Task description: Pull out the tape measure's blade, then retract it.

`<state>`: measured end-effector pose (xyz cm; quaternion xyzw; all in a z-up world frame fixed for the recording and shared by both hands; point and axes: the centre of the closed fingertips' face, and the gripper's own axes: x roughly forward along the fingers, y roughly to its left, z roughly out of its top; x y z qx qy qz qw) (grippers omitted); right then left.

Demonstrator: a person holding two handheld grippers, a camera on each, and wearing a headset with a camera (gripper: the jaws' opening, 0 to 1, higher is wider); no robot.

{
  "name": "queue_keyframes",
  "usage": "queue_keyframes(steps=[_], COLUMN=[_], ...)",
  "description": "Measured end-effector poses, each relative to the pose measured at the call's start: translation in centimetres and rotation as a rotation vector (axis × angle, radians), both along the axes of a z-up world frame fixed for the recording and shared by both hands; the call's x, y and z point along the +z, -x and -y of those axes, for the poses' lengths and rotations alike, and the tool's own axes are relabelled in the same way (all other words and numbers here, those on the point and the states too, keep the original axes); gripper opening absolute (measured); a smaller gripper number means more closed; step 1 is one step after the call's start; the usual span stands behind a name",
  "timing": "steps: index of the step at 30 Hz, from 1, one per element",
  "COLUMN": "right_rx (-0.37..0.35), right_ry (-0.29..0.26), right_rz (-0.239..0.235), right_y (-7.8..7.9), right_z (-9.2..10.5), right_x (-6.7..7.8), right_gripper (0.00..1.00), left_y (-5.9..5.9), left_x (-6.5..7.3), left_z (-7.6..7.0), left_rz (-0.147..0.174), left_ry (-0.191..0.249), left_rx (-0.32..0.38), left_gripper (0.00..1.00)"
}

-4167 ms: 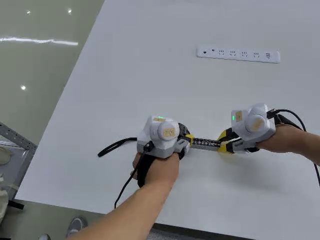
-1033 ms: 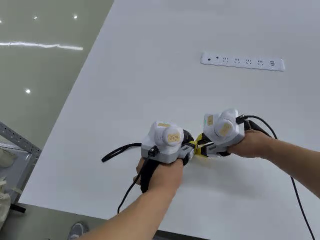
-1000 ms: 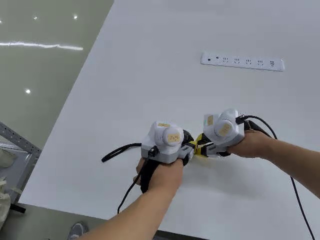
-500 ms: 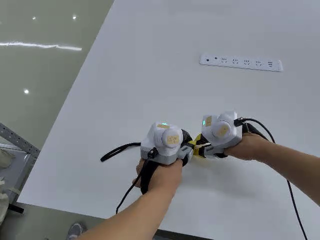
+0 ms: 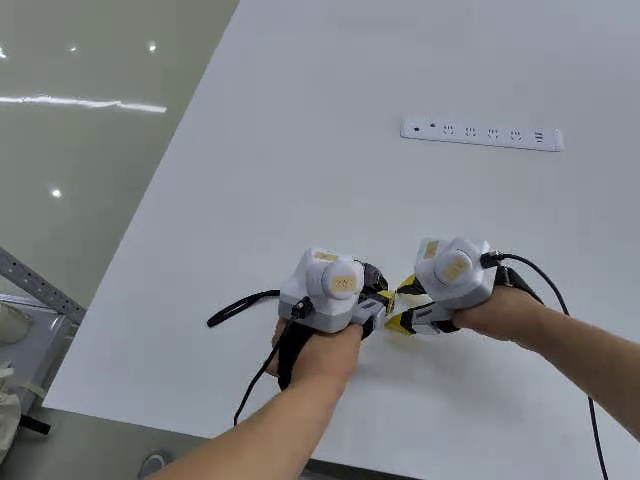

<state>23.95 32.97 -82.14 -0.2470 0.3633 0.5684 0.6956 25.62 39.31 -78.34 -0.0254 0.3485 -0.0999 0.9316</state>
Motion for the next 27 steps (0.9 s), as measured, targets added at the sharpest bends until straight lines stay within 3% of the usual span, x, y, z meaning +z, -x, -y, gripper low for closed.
queue_keyframes(steps=[9, 16, 18, 20, 23, 27], right_rx=[-0.170, -0.219, -0.241, -0.265, -0.326, -0.379], right_ry=[-0.091, -0.116, -0.125, -0.136, -0.172, -0.201], right_rz=[-0.014, -0.003, -0.003, 0.003, 0.006, 0.011], right_y=[0.4, 1.5, 1.7, 1.9, 1.9, 2.5], right_z=[0.9, 1.3, 1.5, 1.8, 2.2, 3.1], right_x=[2.4, 3.6, 3.9, 4.3, 5.2, 6.1], right_gripper=[0.40, 0.47, 0.50, 0.52, 0.54, 0.60], left_y=[1.4, 2.5, 2.9, 3.0, 3.5, 4.2], left_x=[0.9, 1.8, 2.0, 2.4, 2.8, 2.9], left_z=[0.0, -0.7, -0.8, -1.1, -1.3, -1.9], left_rz=[0.008, 0.024, 0.025, 0.054, 0.066, 0.062], left_ry=[0.023, 0.032, 0.024, 0.015, 0.003, 0.000], left_rx=[-0.056, -0.091, -0.108, -0.127, -0.151, -0.158], left_gripper=[0.72, 0.76, 0.77, 0.77, 0.77, 0.80])
